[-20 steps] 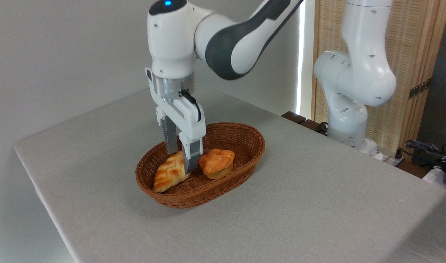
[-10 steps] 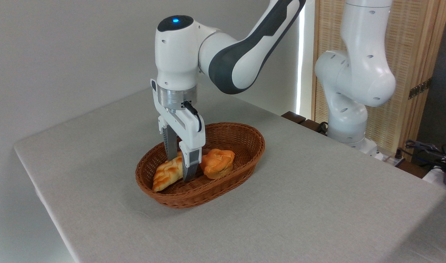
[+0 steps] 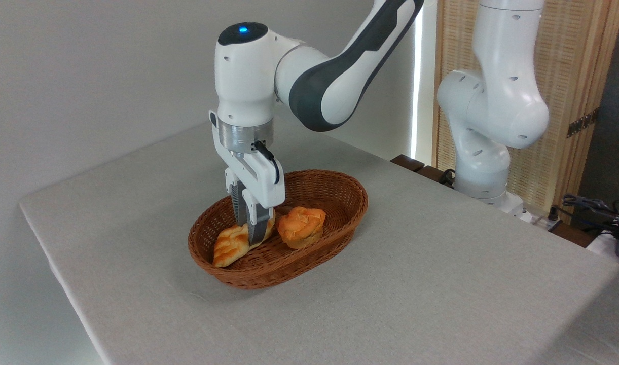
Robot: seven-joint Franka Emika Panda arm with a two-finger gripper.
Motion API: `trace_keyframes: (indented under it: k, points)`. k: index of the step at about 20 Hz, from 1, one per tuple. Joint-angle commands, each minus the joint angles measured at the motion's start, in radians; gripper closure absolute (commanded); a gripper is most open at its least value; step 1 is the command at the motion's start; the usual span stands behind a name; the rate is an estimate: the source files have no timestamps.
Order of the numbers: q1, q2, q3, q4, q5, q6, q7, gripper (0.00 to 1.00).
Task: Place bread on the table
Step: 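Descend into the basket and close the gripper on the braided bread, then lift the braided bread out over the basket rim onto the table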
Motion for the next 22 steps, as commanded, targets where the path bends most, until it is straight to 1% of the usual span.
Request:
trace_keyframes:
  k: [1,2,3,6,8,10,12,13,14,16,17,18,19,21,22]
  points:
    - [-0.010,0.006,0.022,0.016,-0.016,0.017,0.004,0.80]
    - [-0.010,0.001,0.029,0.029,-0.018,0.003,0.000,0.81]
    - [-0.008,0.000,0.046,0.052,-0.018,-0.033,0.000,0.81]
    - [-0.008,0.000,0.087,0.184,-0.036,-0.220,0.003,0.79]
    - [-0.008,0.000,0.141,0.261,-0.073,-0.314,0.006,0.78]
    - [-0.008,0.000,0.184,0.319,-0.075,-0.405,0.035,0.78]
    - [-0.008,-0.002,0.222,0.350,-0.064,-0.464,0.094,0.78]
    - [-0.008,-0.003,0.245,0.364,-0.052,-0.491,0.127,0.78]
    - [-0.008,-0.005,0.268,0.365,-0.015,-0.508,0.166,0.78]
    - [-0.010,-0.005,0.296,0.362,0.095,-0.508,0.264,0.77]
    - [-0.010,0.001,0.321,0.356,0.144,-0.496,0.315,0.77]
    - [-0.010,0.009,0.347,0.352,0.184,-0.479,0.378,0.77]
    - [-0.008,0.016,0.373,0.346,0.213,-0.453,0.447,0.74]
    - [-0.010,0.041,0.422,0.336,0.221,-0.407,0.558,0.66]
    - [-0.010,0.064,0.425,0.323,0.221,-0.375,0.582,0.56]
